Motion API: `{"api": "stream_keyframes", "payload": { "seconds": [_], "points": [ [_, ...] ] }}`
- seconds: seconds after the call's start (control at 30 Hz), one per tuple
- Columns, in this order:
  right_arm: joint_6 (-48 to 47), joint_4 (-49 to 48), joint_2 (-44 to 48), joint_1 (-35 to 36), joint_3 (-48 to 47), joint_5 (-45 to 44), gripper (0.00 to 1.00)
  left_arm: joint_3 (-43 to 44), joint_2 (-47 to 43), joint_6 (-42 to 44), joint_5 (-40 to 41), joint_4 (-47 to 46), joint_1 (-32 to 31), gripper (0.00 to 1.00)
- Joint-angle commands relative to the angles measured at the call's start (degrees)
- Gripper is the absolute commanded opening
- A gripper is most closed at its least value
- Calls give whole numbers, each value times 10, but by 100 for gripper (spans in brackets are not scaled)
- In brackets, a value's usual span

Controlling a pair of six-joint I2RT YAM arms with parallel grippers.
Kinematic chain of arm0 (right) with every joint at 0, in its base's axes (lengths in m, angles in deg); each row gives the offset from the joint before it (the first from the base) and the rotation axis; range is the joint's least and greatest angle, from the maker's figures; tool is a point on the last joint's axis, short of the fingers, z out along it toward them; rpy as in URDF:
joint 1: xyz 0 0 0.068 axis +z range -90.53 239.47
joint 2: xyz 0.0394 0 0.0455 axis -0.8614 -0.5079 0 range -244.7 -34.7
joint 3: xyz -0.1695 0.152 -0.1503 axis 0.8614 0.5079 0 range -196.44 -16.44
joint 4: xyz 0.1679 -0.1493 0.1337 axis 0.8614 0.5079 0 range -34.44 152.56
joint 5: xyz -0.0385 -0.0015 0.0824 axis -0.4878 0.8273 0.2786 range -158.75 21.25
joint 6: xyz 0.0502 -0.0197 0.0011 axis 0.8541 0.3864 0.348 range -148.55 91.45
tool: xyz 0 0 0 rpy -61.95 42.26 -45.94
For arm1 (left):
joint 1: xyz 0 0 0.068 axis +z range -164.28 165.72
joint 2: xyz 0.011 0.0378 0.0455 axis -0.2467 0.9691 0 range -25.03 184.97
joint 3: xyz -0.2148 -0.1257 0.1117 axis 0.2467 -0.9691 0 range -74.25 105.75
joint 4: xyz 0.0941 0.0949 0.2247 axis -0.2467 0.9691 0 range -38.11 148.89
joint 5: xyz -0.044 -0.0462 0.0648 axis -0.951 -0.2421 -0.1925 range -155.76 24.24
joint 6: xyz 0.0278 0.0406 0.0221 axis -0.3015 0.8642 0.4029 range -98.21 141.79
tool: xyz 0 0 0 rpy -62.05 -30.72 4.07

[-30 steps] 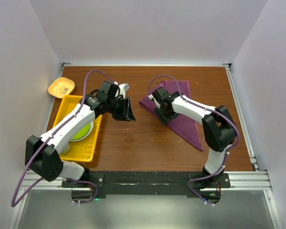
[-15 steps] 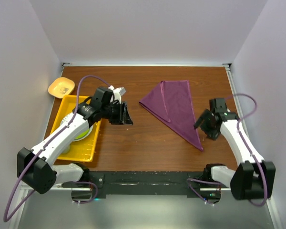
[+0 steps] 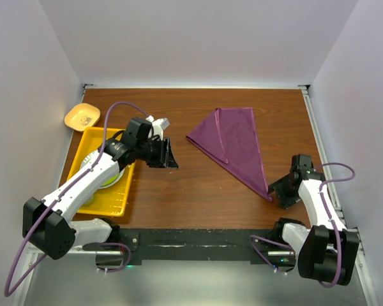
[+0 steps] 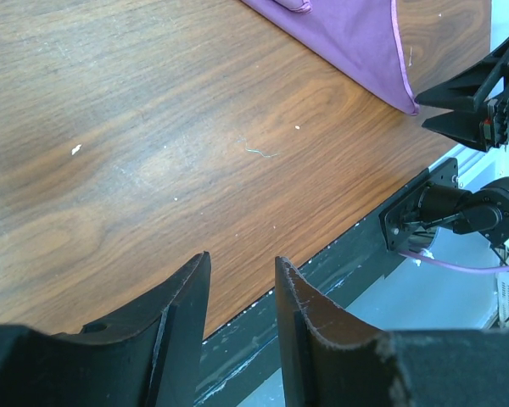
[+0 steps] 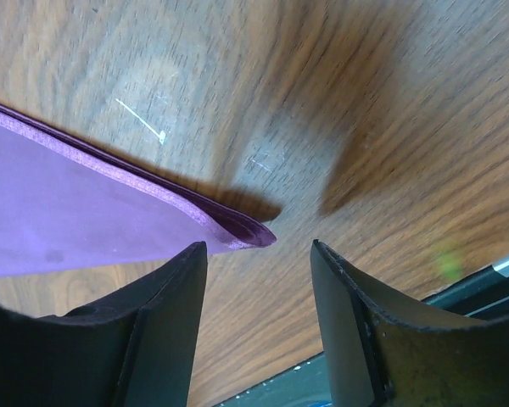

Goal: Fold the napkin, place the utensils inside, and roll it up
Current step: Fold the napkin

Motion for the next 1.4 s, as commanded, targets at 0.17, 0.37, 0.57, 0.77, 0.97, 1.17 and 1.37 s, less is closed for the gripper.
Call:
{"api": "stream_keyframes", "payload": {
  "seconds": [0.17, 0.37, 0.57, 0.77, 0.97, 1.17, 1.37],
  "points": [
    [34, -51, 1, -6, 29, 30, 53, 12, -9, 7, 2, -2, -3, 41],
    [36, -64, -5, -6, 36, 22, 47, 13, -5, 6, 2, 0, -4, 41],
    [44, -73, 12, -7, 46, 21, 33, 10, -8, 5, 7, 1, -3, 41],
    [16, -70, 16, -6, 15, 28, 10, 7, -9, 4, 9, -2, -2, 41],
    [-99, -111, -56, 13, -103, 50, 1, 3, -9, 2, 9, -5, 0, 41],
    [-234, -134, -228, 171, -300, 43, 1, 2, -18, -13, 23, 10, 4, 41],
    [-303, -92, -370, 268, -480, 29, 1, 31, -20, -13, 52, 46, 7, 41]
  ]
}}
